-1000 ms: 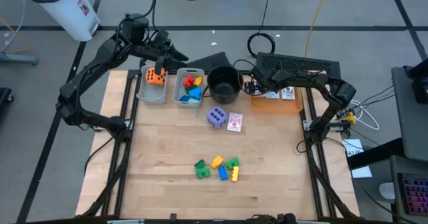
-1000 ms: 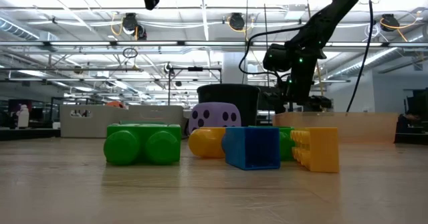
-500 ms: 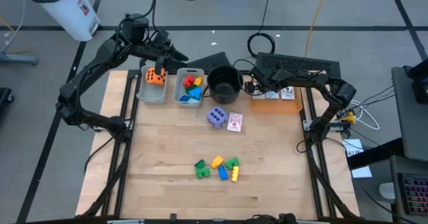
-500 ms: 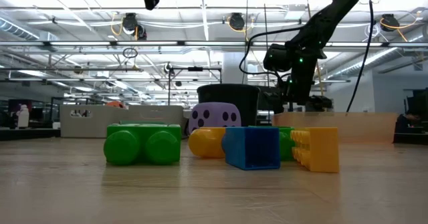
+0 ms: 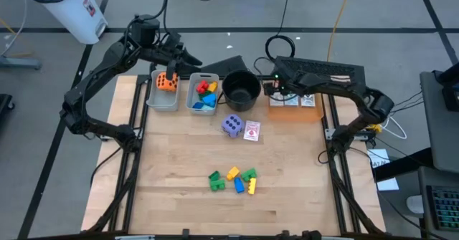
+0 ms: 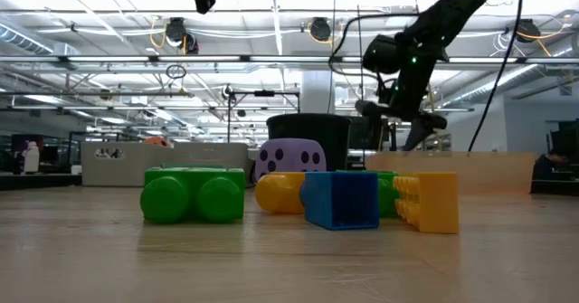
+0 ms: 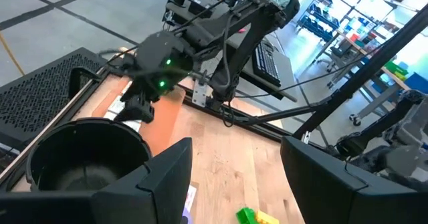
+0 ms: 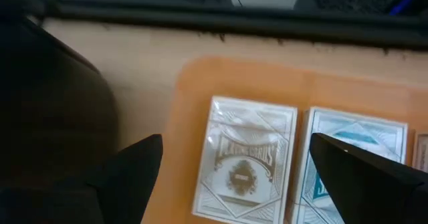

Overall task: Pick & Place Toys
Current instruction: Put the purple die into the left gray bin

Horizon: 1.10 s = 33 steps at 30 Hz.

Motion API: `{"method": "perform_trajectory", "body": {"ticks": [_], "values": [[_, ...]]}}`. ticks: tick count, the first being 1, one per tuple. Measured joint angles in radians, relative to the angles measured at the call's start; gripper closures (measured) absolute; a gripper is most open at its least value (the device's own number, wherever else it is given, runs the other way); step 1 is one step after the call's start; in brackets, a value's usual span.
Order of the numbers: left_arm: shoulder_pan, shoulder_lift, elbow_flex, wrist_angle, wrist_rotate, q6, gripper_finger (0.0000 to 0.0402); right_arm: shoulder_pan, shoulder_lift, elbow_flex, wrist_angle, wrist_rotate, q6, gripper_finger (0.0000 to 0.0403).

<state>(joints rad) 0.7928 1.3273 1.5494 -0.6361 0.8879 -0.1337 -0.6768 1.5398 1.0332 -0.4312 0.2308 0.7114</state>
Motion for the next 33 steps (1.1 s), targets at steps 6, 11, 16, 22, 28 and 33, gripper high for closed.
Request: {"method": "perform_trajectory", "body": {"ticks": [6, 11, 16, 22, 28, 33], "values": [[-0.027, 0.0, 0.0, -0.012, -0.002, 0.005, 0.0167, 0.016, -0.1, 0.0, 0.073, -0.101, 0.097, 0.0028], [-0.081, 0.0, 0.0, -0.05, -0.073, 0.002, 0.0167, 0.054, -0.152, 0.0, 0.224, -0.208, 0.141, 0.0028], [-0.159, 0.0, 0.0, -0.067, -0.165, 0.001, 0.0167, 0.11, -0.159, 0.0, 0.431, -0.202, 0.096, 0.0028], [-0.258, 0.004, 0.0, -0.065, -0.314, 0.011, 0.0167, 0.154, -0.158, 0.0, 0.705, -0.205, 0.146, 0.0028], [-0.352, 0.047, 0.0, -0.063, -0.437, -0.016, 0.0167, 0.174, -0.159, 0.0, 0.893, -0.373, 0.116, 0.0028], [-0.45, 0.082, -0.016, -0.058, -0.453, -0.043, 0.0167, 0.23, -0.19, -0.001, 0.801, -0.545, 0.036, 0.0028]]}}
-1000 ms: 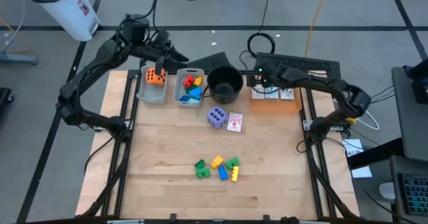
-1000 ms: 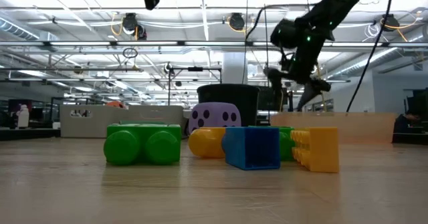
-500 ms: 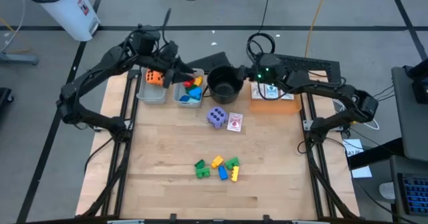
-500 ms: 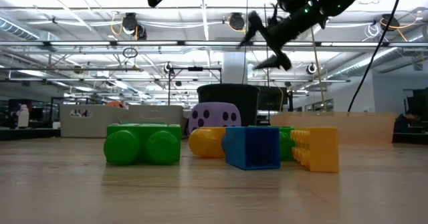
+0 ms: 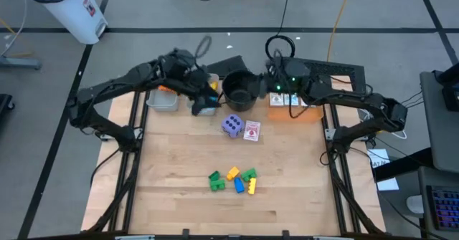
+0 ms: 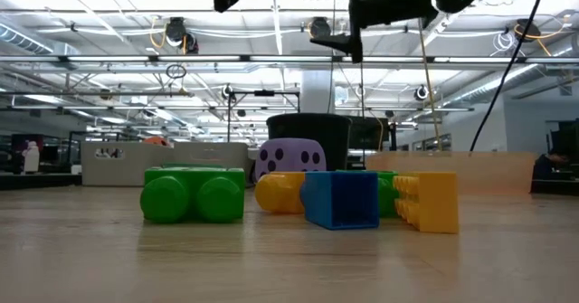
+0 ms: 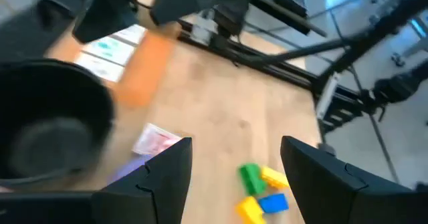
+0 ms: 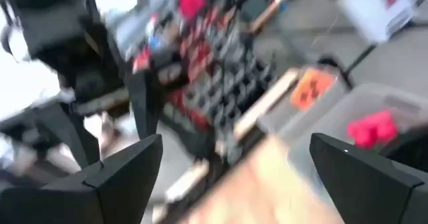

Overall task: Pick & Place Toys
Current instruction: Put the purple die into the left gray bin

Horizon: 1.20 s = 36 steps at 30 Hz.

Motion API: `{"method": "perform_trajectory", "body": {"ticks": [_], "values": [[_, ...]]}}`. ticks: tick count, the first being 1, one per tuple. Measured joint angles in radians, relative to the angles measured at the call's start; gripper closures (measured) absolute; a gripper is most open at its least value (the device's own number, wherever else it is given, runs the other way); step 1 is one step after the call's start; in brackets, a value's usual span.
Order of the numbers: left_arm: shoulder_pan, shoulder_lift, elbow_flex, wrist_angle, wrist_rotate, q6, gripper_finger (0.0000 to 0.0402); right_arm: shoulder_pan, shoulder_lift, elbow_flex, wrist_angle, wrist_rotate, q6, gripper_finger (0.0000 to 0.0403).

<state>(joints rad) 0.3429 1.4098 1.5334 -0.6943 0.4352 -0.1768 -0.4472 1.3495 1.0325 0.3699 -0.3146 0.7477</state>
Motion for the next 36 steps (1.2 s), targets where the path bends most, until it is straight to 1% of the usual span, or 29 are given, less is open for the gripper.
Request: {"method": "perform_trajectory", "body": {"ticks": [3, 5, 7, 10, 13, 15, 16, 18, 23, 25, 28, 30, 34, 36], "values": [[-0.068, 0.015, -0.027, 0.04, -0.04, -0.078, 0.0167, 0.056, -0.051, 0.0, -0.169, -0.003, -0.101, 0.0028], [-0.117, 0.025, -0.055, 0.107, -0.077, -0.135, 0.0167, 0.098, -0.091, 0.0, -0.302, 0.001, -0.19, 0.0028], [-0.164, 0.026, -0.091, 0.17, -0.134, -0.18, 0.0167, 0.146, -0.126, 0.0, -0.436, 0.041, -0.267, 0.0028], [-0.24, 0.029, -0.142, 0.258, -0.297, -0.253, 0.0167, 0.224, -0.17, 0.0, -0.637, 0.156, -0.371, 0.0028], [-0.304, 0.034, -0.177, 0.252, -0.474, -0.304, 0.0167, 0.296, -0.192, 0.0, -0.792, 0.267, -0.431, 0.0028], [-0.341, 0.043, -0.194, 0.262, -0.564, -0.342, 0.0167, 0.332, -0.194, -0.001, -0.849, 0.319, -0.439, 0.0028], [-0.355, 0.044, -0.206, 0.261, -0.587, -0.364, 0.0167, 0.348, -0.194, -0.001, -0.863, 0.337, -0.439, 0.0028], [-0.377, 0.048, -0.228, 0.254, -0.595, -0.421, 0.0167, 0.373, -0.194, -0.005, -0.87, 0.344, -0.44, 0.0028], [-0.405, 0.068, -0.256, 0.249, -0.598, -0.607, 0.0167, 0.418, -0.197, -0.062, -0.811, 0.338, -0.434, 0.0028], [-0.406, 0.089, -0.254, 0.263, -0.614, -0.604, 0.0167, 0.434, -0.209, -0.101, -0.793, 0.338, -0.407, 0.0028], [-0.371, 0.133, -0.256, 0.253, -0.615, -0.534, 0.0167, 0.456, -0.237, -0.174, -0.75, 0.337, -0.32, 0.0028], [-0.324, 0.169, -0.255, 0.239, -0.578, -0.529, 0.0167, 0.476, -0.265, -0.229, -0.714, 0.33, -0.255, 0.0028], [-0.232, 0.241, -0.256, 0.235, -0.442, -0.538, 0.0167, 0.515, -0.328, -0.318, -0.603, 0.311, -0.141, 0.0028], [-0.197, 0.264, -0.256, 0.233, -0.395, -0.539, 0.0167, 0.528, -0.354, -0.35, -0.558, 0.312, -0.103, 0.0028]]}}
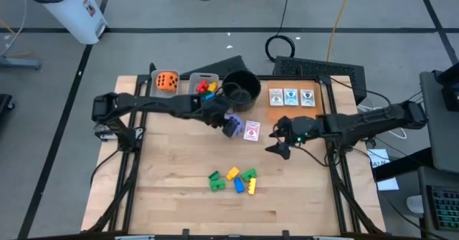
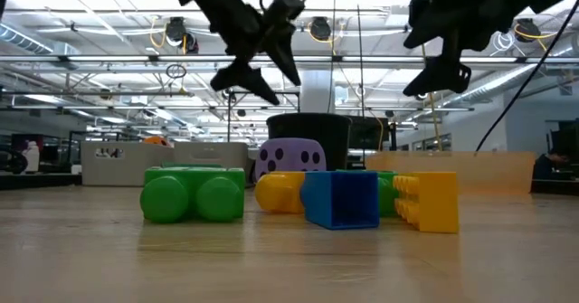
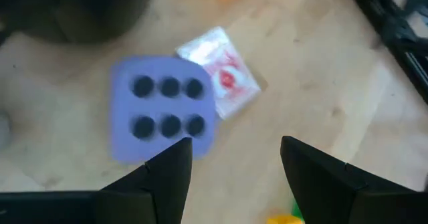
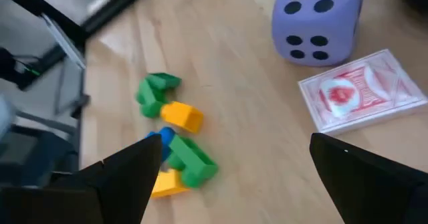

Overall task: Pick & Place Toys
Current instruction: Put the purple die into the left gray bin

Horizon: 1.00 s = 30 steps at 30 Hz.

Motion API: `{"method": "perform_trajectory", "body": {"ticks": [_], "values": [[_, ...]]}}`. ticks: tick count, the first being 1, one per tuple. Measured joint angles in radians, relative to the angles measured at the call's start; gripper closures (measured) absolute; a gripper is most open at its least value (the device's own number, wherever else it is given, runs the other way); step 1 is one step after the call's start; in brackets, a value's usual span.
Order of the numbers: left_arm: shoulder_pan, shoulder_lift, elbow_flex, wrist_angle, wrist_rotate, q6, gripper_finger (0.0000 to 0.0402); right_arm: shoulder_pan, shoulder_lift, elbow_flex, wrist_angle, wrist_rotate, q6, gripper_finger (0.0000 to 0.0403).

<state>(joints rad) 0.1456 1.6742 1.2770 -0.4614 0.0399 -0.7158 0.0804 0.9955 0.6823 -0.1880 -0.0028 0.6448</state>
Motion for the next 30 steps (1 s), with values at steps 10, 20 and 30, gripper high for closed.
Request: {"method": "perform_trajectory", "body": {"ticks": [10, 20, 30], "values": [[0.079, 0.021, 0.001, -0.054, -0.045, 0.054, 0.0167, 0.01, -0.04, -0.045, 0.06, 0.002, 0.101, 0.0028], [0.121, 0.113, 0.002, -0.038, 0.032, 0.086, 0.0167, 0.013, -0.04, -0.045, 0.068, 0.002, 0.119, 0.0028], [0.135, 0.165, 0.002, -0.002, 0.118, 0.083, 0.0167, 0.013, -0.04, -0.046, 0.072, 0.002, 0.137, 0.0028]]}}
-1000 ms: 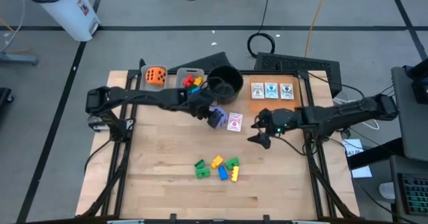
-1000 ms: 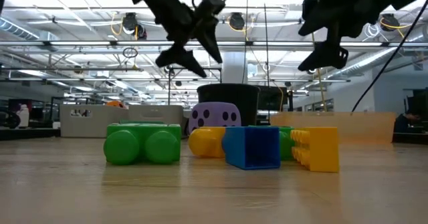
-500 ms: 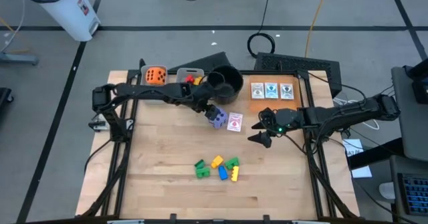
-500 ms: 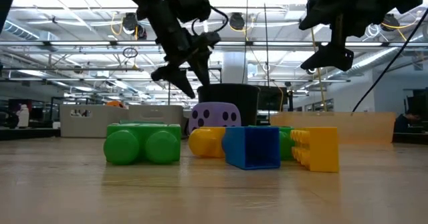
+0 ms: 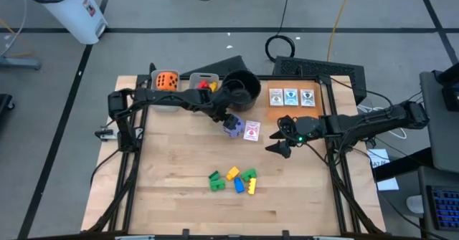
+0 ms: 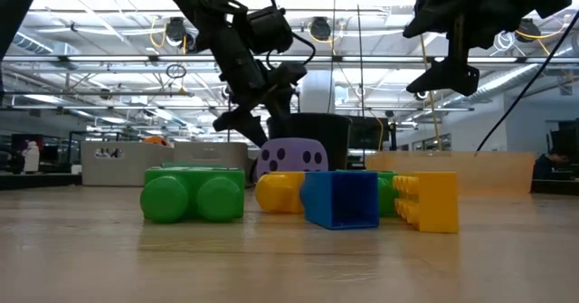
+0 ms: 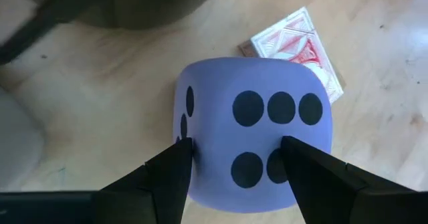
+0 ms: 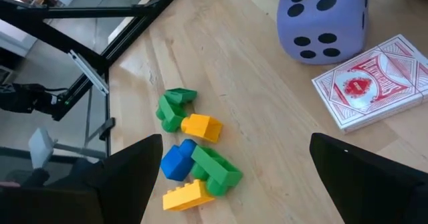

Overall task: Pick & Place Toys
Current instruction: Put the purple die into the left gray bin

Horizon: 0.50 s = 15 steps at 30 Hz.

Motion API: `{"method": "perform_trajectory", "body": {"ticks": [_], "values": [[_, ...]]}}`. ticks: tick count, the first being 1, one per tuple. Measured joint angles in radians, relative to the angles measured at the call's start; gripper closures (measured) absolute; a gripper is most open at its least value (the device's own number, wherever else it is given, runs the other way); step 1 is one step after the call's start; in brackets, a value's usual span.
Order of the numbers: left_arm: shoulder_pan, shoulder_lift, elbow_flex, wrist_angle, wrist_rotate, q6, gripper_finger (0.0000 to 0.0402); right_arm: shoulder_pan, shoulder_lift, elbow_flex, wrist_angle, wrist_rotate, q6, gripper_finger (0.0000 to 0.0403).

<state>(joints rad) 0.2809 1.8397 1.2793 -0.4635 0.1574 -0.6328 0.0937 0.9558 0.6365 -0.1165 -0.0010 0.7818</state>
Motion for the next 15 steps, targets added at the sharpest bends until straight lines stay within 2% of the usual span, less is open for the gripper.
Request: {"method": "perform_trajectory", "body": {"ticks": [4, 7, 15], "values": [[0.001, 0.001, 0.0, 0.002, 0.059, 0.024, 0.0168, 0.0, 0.0, 0.0, 0.0, 0.0, 0.01, 0.0028], [0.001, 0.002, 0.0, -0.01, 0.102, 0.026, 0.0185, 0.0, 0.0, 0.0, 0.0, 0.0, 0.01, 0.0028], [-0.023, 0.001, 0.0, -0.019, 0.109, 0.014, 0.0305, 0.0, 0.0, 0.0, 0.0, 0.0, 0.008, 0.0028]]}}
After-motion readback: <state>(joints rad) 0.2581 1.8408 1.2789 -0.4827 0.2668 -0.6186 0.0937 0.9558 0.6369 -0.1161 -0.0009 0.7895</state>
